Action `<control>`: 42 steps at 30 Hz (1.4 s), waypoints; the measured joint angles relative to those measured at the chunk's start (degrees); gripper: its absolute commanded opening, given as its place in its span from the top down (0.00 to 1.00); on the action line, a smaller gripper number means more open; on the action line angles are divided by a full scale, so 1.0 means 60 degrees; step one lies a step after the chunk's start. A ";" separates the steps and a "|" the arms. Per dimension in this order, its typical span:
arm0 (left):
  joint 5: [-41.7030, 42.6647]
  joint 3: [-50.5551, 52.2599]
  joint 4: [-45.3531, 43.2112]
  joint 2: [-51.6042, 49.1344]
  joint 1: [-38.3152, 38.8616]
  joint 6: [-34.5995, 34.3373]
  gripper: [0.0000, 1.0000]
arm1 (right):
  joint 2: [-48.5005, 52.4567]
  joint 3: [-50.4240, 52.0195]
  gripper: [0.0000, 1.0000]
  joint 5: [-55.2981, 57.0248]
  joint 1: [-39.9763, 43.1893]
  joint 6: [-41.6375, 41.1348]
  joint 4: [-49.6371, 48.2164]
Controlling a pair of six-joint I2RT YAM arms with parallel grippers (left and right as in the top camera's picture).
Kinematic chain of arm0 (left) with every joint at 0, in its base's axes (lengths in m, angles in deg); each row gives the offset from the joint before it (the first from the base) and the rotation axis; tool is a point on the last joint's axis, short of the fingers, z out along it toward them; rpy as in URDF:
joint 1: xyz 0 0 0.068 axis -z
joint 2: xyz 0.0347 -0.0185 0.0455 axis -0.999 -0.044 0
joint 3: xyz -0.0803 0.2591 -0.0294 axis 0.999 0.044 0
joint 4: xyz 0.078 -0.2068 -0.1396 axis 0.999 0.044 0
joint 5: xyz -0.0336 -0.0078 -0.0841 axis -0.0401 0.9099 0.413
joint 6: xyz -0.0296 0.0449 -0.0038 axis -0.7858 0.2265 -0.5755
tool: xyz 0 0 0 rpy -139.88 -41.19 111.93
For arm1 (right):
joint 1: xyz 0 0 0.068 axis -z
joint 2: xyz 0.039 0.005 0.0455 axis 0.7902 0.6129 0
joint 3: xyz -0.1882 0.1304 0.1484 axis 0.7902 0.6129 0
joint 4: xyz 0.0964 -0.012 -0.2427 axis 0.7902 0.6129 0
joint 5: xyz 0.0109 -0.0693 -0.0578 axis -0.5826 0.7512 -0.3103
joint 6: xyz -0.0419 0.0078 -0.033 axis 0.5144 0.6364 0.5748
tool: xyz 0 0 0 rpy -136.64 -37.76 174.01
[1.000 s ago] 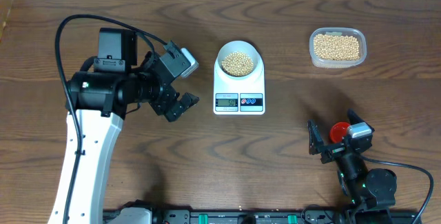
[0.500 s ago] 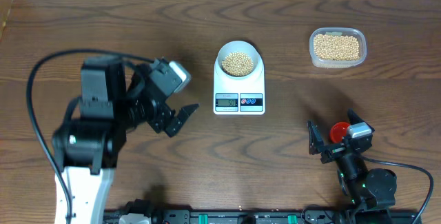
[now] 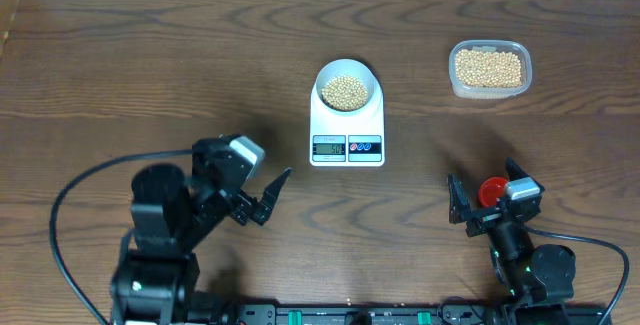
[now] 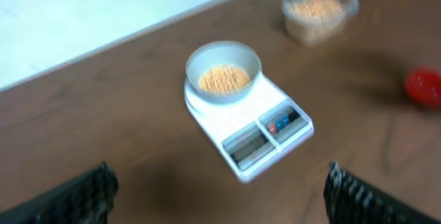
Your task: Scoop item into bowl and weigh 50g on scale
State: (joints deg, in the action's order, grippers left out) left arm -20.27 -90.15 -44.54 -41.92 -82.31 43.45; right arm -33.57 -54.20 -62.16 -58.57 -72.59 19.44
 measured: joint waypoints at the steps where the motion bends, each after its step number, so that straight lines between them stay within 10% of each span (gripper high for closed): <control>1: -0.0106 0.0288 -0.0273 0.0193 -0.0022 -0.0211 0.02 | 0.0000 0.0000 0.01 0.0000 0.0000 0.0000 0.0000; 10: -0.0874 0.2809 -0.2532 0.1712 -0.0583 -0.1617 0.02 | 0.0000 0.0000 0.01 0.0004 -0.0015 0.0000 -0.0004; 42: -0.2408 0.5818 -0.3566 0.5493 -0.0721 -0.3818 0.02 | 0.0000 0.0000 0.01 0.0004 -0.0051 0.0000 0.0000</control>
State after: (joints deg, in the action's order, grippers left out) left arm -34.72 -55.24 -65.94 -8.96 -86.63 20.54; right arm -33.57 -54.20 -62.14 -58.88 -72.59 19.44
